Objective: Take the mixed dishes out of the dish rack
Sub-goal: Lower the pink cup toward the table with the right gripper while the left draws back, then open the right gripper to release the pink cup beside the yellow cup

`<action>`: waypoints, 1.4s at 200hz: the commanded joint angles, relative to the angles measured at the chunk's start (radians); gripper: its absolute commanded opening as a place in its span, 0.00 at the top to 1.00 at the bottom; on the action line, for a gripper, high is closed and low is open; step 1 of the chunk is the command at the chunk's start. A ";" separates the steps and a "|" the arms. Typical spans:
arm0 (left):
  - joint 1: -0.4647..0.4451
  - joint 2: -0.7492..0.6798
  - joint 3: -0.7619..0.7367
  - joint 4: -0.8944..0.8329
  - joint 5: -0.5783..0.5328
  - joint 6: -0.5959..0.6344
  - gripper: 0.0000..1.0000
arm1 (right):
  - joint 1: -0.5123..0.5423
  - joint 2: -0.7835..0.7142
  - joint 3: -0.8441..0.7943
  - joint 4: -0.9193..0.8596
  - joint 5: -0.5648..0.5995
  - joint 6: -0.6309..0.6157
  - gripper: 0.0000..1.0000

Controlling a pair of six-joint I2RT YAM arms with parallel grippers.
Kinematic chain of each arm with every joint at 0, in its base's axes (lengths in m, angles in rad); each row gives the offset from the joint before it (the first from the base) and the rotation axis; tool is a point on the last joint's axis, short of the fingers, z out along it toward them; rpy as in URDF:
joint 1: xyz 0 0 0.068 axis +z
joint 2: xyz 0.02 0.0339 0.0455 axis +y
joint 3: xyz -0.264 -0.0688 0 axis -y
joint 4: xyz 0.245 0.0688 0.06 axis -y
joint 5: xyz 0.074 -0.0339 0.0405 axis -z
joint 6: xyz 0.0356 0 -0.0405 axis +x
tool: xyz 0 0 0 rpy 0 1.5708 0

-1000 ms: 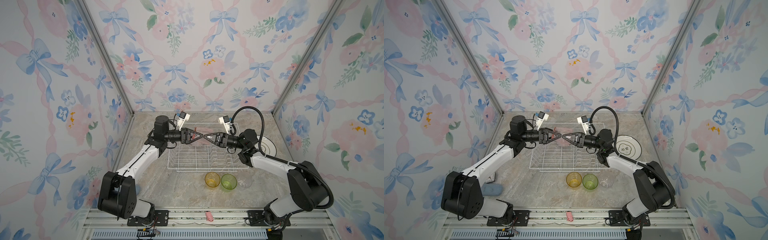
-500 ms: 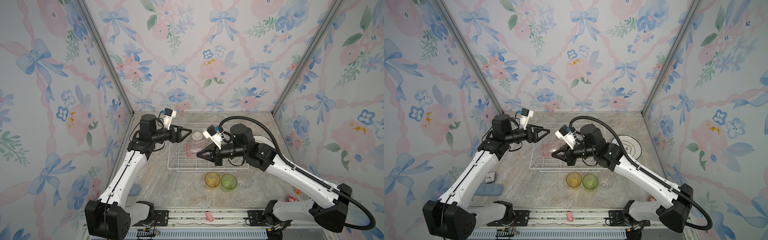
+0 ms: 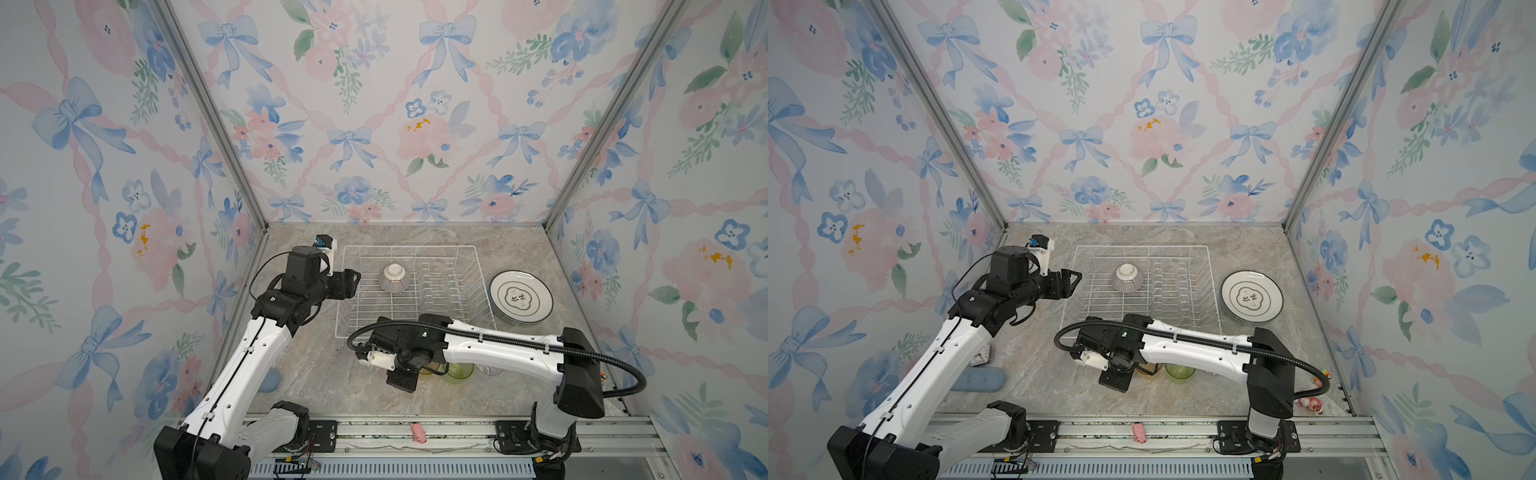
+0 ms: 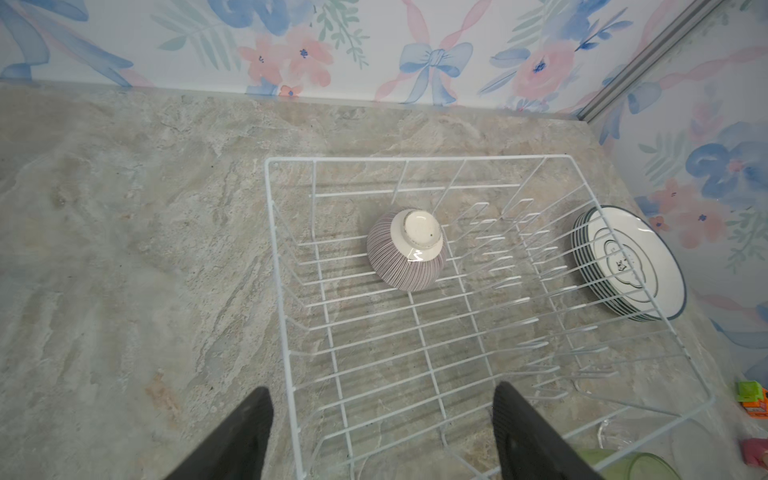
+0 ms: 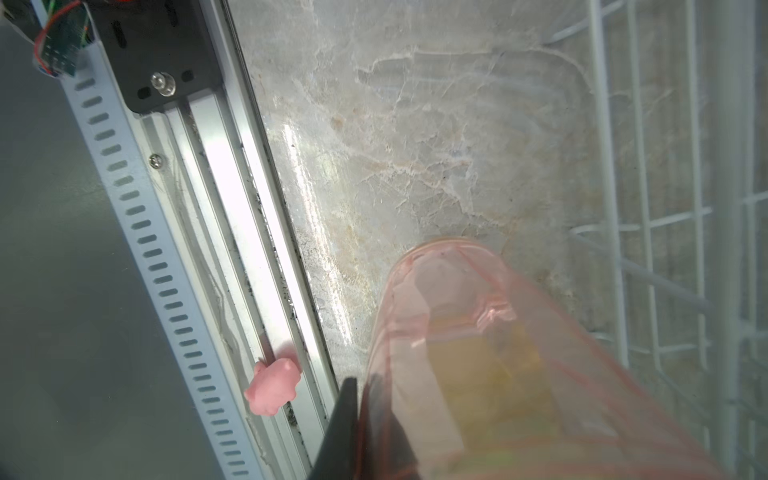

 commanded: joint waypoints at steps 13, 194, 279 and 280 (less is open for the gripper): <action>-0.004 -0.011 -0.031 -0.030 -0.057 0.028 0.19 | 0.029 0.102 0.092 -0.077 0.087 -0.047 1.00; 0.012 0.033 -0.024 -0.029 0.022 0.085 0.10 | -0.006 0.213 0.165 -0.103 0.124 -0.069 0.51; -0.069 0.129 0.044 -0.030 -0.007 0.044 0.18 | -0.191 -0.230 0.108 0.013 -0.147 0.006 0.31; -0.073 0.133 0.045 -0.030 -0.010 0.044 0.18 | -0.197 -0.238 0.105 0.015 -0.147 0.010 0.31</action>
